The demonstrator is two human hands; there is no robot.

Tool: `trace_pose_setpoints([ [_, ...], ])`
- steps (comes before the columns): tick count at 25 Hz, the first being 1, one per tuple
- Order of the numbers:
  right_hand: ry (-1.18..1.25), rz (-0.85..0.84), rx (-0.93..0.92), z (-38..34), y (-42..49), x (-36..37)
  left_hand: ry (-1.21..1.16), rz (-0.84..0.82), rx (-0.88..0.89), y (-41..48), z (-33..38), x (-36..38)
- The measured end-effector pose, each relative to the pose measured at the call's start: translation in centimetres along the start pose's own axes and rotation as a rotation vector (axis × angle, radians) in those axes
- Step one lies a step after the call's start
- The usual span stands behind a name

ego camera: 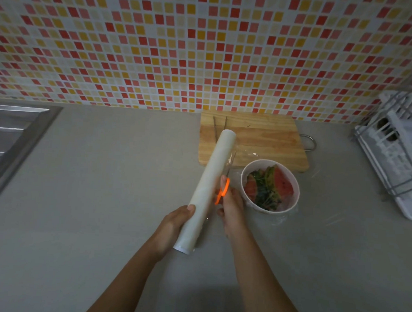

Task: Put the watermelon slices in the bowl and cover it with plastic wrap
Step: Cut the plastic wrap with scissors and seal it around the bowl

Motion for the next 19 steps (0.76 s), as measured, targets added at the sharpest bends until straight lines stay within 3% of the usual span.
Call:
trace_pose_setpoints([
  [6,0.094,0.007,-0.149,-1.4,0.2,0.3,-0.017,-0.052,-0.046,0.1,0.2,-0.4],
  [11,-0.004,0.0,0.03,-1.3,1.0,1.1,-0.036,-0.081,-0.063,-0.2,0.1,-1.4],
  [19,0.019,0.025,-0.007,-2.8,1.1,2.5,-0.053,-0.081,-0.075,-0.2,1.3,-2.6],
])
Point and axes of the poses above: each hand's wrist, its own y-axis towards the middle knuckle, its own x-axis out of the palm, z = x × y, the point moved 6 cm from there along y, towards the middle knuckle, and after that the axes turned 13 degrees about z, right-handed, at the moved point
